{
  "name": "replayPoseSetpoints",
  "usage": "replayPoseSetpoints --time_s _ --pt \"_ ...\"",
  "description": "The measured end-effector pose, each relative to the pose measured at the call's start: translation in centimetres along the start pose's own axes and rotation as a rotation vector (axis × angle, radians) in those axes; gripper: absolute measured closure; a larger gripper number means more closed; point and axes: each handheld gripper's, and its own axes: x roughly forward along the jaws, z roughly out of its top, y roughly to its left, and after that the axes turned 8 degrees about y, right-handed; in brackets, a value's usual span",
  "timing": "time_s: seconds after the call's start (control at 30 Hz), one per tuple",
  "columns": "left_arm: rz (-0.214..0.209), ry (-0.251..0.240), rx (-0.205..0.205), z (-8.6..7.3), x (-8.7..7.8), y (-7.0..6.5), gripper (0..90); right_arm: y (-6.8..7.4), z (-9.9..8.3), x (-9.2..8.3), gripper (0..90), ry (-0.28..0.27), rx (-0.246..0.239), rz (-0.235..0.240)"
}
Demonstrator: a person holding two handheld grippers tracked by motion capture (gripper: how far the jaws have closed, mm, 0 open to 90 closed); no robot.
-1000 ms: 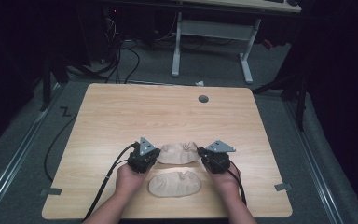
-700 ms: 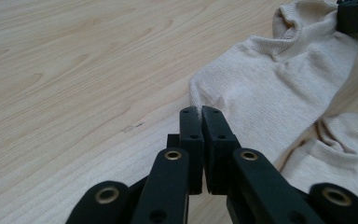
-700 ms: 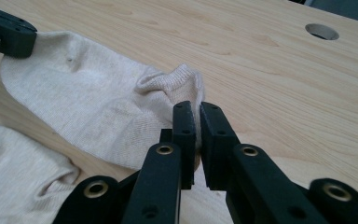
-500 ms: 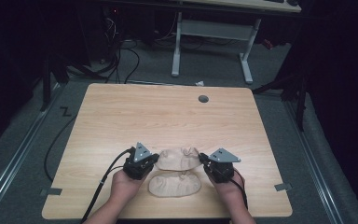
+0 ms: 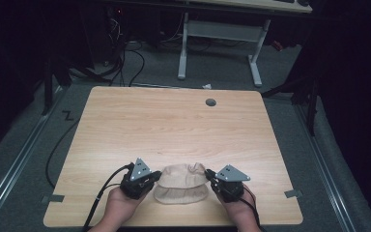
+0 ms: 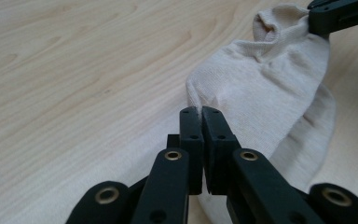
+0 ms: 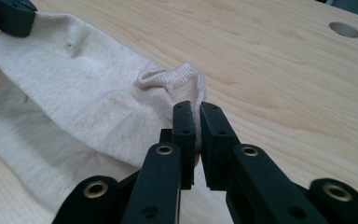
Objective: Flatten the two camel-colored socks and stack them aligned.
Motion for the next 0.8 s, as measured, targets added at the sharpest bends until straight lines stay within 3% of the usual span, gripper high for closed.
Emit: replayPoseSetpoints --time_s 0.17,0.53,0.8 --pt "-0.011 0.022 0.022 -1.2 -0.9 -0.6 87.5 0.9 -0.6 -0.3 85.0 0.018 -0.009 0.017" --pt "-0.024 0.102 0.039 -2.5 -0.1 -1.2 87.2 2.0 -2.1 -0.1 84.8 0.087 -0.026 0.048" --pt "0.015 0.163 0.068 -2.7 1.5 -1.0 86.6 2.2 -2.8 1.0 83.4 0.154 -0.03 0.057"
